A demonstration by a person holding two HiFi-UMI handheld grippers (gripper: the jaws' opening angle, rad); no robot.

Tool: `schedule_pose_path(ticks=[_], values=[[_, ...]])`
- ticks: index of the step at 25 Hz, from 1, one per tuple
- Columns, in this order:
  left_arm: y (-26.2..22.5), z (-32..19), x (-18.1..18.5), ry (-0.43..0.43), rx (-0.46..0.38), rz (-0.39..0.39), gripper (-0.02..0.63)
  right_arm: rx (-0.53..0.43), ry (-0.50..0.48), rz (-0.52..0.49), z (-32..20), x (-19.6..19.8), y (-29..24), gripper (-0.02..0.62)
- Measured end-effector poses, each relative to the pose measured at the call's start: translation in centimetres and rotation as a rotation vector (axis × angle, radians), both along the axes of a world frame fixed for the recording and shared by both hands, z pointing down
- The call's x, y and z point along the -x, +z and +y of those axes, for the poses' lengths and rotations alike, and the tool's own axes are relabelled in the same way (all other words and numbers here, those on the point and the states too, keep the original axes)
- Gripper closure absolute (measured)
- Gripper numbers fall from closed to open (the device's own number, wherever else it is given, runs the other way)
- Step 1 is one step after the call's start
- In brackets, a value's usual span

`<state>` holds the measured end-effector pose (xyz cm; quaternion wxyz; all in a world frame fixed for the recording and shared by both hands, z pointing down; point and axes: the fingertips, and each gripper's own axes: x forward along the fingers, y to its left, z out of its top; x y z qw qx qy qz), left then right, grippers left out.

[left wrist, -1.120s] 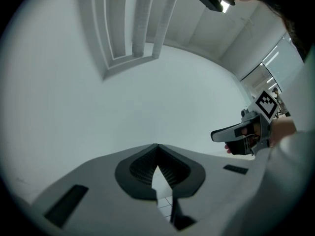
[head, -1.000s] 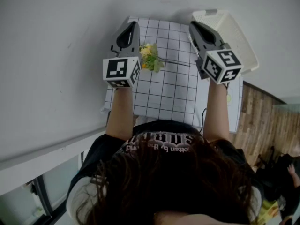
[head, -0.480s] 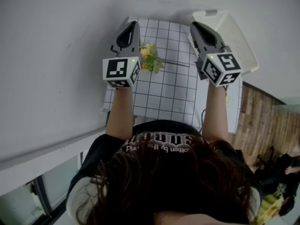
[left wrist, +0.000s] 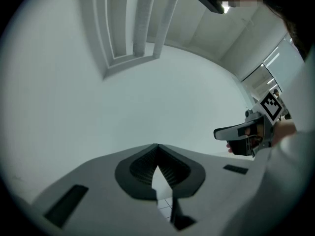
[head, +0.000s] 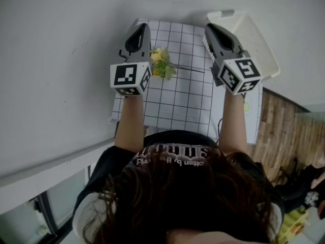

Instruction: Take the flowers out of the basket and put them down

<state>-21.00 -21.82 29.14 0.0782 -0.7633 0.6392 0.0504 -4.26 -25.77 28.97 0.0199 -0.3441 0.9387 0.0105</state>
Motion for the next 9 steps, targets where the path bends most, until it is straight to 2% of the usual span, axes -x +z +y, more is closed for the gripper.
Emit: schedule_pose_path(ticks=[9], values=[[0.08, -0.37, -0.11, -0.002, 0.002, -0.001, 0.607, 0.010, -0.012, -0.022, -0.44, -0.02, 0.23, 0.575]])
